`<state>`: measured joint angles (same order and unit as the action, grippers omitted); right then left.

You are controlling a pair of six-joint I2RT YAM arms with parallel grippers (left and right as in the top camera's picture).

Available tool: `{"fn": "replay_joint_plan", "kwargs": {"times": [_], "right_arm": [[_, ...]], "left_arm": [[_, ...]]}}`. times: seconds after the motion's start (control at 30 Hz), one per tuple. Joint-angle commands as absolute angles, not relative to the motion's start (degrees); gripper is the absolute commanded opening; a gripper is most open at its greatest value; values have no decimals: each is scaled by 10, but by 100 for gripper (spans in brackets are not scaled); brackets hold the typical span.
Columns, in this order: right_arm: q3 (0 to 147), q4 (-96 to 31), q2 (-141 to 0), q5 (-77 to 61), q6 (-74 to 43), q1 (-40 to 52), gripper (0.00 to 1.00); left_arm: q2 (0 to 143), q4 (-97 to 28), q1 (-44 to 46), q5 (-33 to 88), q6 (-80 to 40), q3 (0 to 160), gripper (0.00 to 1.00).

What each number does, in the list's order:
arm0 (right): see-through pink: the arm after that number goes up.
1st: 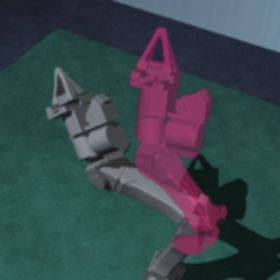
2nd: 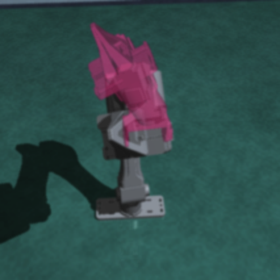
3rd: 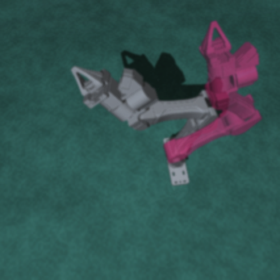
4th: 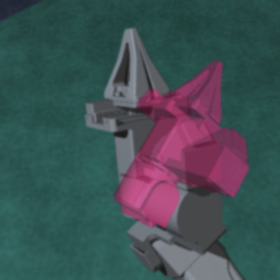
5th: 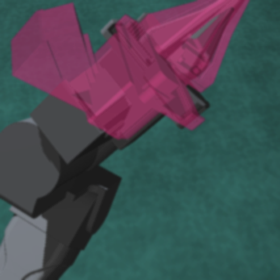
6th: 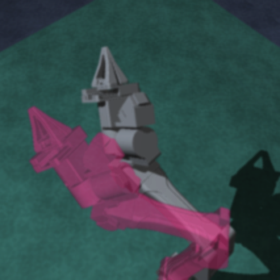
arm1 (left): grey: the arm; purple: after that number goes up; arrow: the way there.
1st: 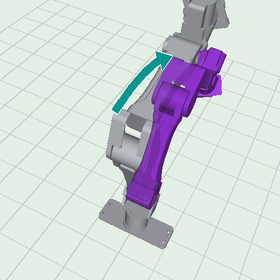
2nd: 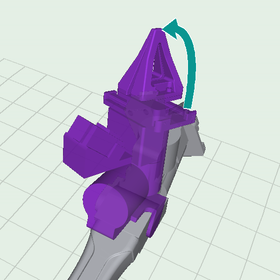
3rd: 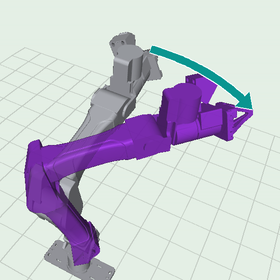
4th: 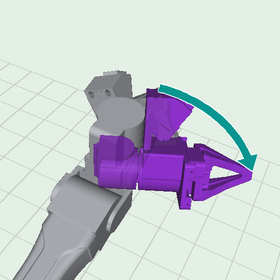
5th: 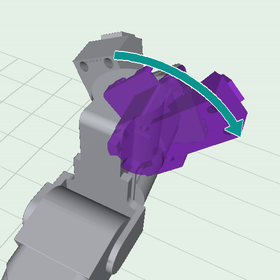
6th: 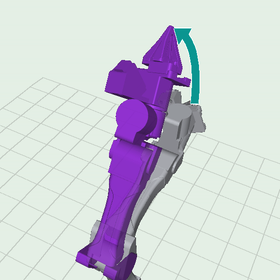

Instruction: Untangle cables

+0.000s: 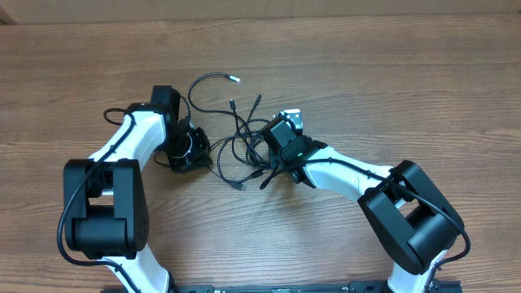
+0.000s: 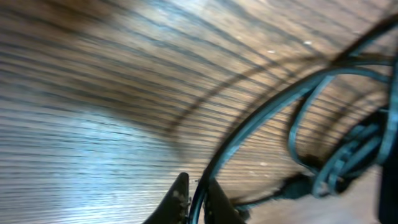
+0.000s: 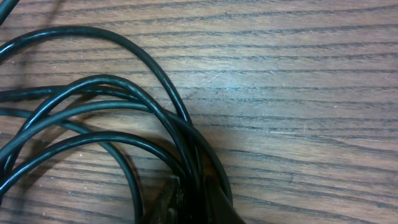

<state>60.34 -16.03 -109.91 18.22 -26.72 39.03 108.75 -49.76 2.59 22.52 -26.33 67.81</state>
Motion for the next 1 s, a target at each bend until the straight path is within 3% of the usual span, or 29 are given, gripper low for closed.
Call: {"fn": "replay_joint_plan", "kwargs": {"times": [0.0, 0.3, 0.47, 0.6, 0.67, 0.7, 0.73, 0.77, 0.97], "right_arm": [[604, -157, -1105, 177, -265, 388, 9], [605, -157, -1104, 168, -265, 388, 9], [605, -184, -1047, 92, -265, 388, 9], [605, -187, -1006, -16, -265, 388, 10], [605, -185, -987, -31, -265, 388, 18], [606, -185, -975, -32, -265, 388, 27], [608, -187, -965, -34, -265, 388, 43], [618, -192, -954, -61, -265, 388, 53], [632, -182, -957, -130, -260, 392, 53]], "left_arm": [[1091, -497, 43, 159, -249, 684, 14], [1091, -522, 59, 164, -253, 689, 12], [1091, -588, 61, 205, -216, 755, 14], [1091, -593, 61, 294, -147, 783, 25], [1091, -588, 60, 275, -149, 783, 28], [1091, -587, 60, 253, -157, 783, 31], [1091, -587, 58, 219, -181, 783, 37], [1091, -587, 50, 187, -214, 783, 48], [1091, -583, 13, 184, -214, 783, 70]]}}
